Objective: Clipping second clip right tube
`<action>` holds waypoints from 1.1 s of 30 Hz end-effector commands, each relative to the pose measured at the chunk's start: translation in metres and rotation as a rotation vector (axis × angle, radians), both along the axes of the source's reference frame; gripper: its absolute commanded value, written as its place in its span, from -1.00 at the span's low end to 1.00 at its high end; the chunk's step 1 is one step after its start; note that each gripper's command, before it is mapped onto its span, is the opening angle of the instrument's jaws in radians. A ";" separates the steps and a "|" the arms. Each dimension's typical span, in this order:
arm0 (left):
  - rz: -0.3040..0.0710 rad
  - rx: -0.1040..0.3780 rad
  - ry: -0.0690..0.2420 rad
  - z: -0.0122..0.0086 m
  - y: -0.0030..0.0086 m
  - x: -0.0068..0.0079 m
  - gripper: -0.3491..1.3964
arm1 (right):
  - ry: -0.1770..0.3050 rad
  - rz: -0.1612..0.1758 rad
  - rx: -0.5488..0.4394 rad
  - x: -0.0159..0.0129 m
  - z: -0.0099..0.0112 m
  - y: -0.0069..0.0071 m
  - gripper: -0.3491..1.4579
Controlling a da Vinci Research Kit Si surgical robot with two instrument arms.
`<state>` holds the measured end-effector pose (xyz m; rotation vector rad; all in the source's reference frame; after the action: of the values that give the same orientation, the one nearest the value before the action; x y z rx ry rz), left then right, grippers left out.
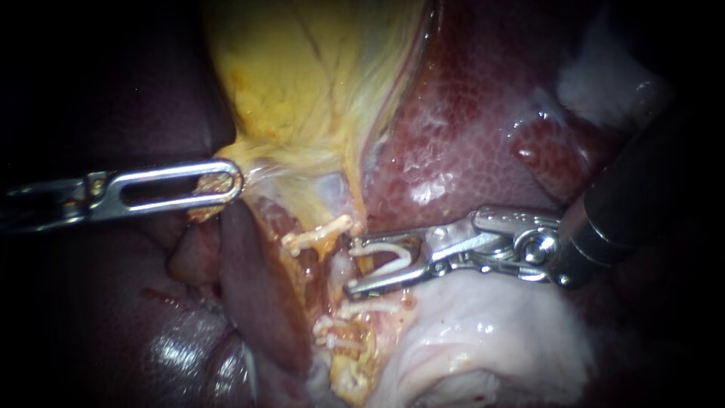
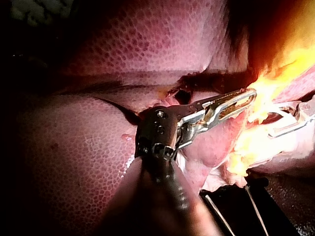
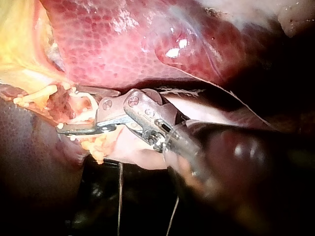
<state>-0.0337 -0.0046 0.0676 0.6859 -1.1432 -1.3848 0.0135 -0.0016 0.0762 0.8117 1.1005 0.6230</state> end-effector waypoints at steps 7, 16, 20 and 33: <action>0.000 0.000 0.000 0.0000 0.0000 0.0000 -1.00 | 0.000 0.000 0.000 0.0000 0.0001 0.0001 0.03; 0.000 0.000 0.000 0.0000 0.0000 0.0000 -1.00 | 0.001 -0.001 0.000 -0.0003 0.0001 0.0001 0.03; 0.000 0.000 0.000 0.0000 0.0000 0.0001 -1.00 | 0.003 -0.004 0.004 -0.0013 -0.0003 0.0005 0.03; 0.000 0.000 0.000 0.0000 -0.0001 0.0001 -1.00 | 0.006 -0.008 0.003 -0.0036 -0.0007 0.0013 0.03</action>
<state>-0.0336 -0.0046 0.0676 0.6858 -1.1430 -1.3846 0.0098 -0.0002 0.0755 0.8201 1.1017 0.6186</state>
